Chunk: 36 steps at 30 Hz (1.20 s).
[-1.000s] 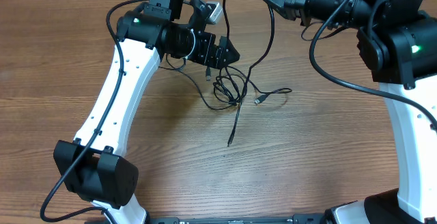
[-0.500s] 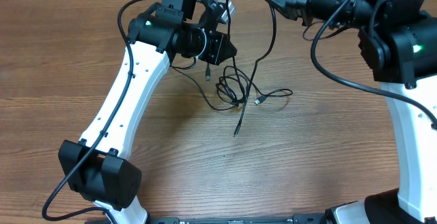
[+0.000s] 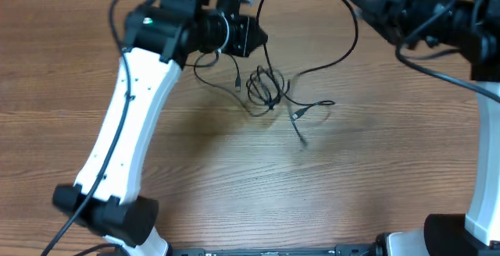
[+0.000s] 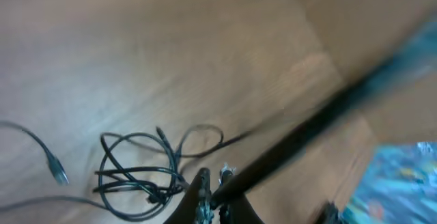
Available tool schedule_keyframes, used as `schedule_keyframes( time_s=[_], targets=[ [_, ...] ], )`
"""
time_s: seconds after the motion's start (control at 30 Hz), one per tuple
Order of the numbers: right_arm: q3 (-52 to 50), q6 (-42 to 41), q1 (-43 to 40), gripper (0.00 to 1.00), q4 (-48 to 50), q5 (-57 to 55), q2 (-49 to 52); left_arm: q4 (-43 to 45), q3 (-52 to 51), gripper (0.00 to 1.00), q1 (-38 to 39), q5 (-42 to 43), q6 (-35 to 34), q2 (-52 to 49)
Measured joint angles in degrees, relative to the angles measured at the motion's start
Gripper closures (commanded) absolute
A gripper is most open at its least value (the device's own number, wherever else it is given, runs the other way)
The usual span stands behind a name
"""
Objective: Untangle cables
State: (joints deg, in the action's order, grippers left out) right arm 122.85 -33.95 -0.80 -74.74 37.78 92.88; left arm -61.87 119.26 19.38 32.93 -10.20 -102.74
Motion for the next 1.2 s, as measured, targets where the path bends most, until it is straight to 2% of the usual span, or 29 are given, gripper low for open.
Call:
schedule_keyframes(
  time_s=[0.1, 0.17, 0.33, 0.47, 0.57, 0.73, 0.9, 1.07, 1.2],
  targets=[
    [0.0, 4.8, -0.9, 0.15, -5.7, -5.0, 0.0, 0.1, 4.9, 0.96, 0.0, -0.9, -0.2, 1.8],
    [0.0, 8.2, -0.9, 0.12, -9.1, -7.6, 0.0, 0.5, 8.5, 0.96, 0.0, -1.0, -0.7, 2.4],
    [0.0, 13.6, -0.9, 0.11, -15.5, -10.4, 0.0, 2.3, 14.9, 0.96, 0.0, -1.1, -7.4, 3.0],
    [0.0, 14.9, 0.1, 0.11, -17.4, -11.1, 0.0, 4.9, 16.0, 0.96, 0.0, -1.0, -15.6, 3.0],
    [0.0, 15.4, 2.6, 0.11, -17.7, -11.2, 0.4, 6.6, 16.0, 0.96, 0.0, -0.5, -19.2, 3.0],
    [0.0, 15.8, 8.5, 0.12, -16.9, -12.6, 2.0, 7.5, 16.0, 0.96, 0.0, 1.1, -22.6, 3.0],
    [0.0, 16.0, 15.1, 0.2, -16.2, -13.2, 5.5, 5.9, 16.0, 0.96, 0.0, 1.3, -24.9, 3.0],
    [0.0, 16.1, 20.0, 0.22, -11.3, -13.7, 9.9, 5.7, 16.0, 0.96, 0.2, 1.1, -29.4, 3.0],
    [-0.1, 16.2, 20.7, 0.32, -7.3, -14.2, 11.3, 3.1, 16.0, 0.96, 0.2, 1.1, -30.8, 3.0]
  ],
)
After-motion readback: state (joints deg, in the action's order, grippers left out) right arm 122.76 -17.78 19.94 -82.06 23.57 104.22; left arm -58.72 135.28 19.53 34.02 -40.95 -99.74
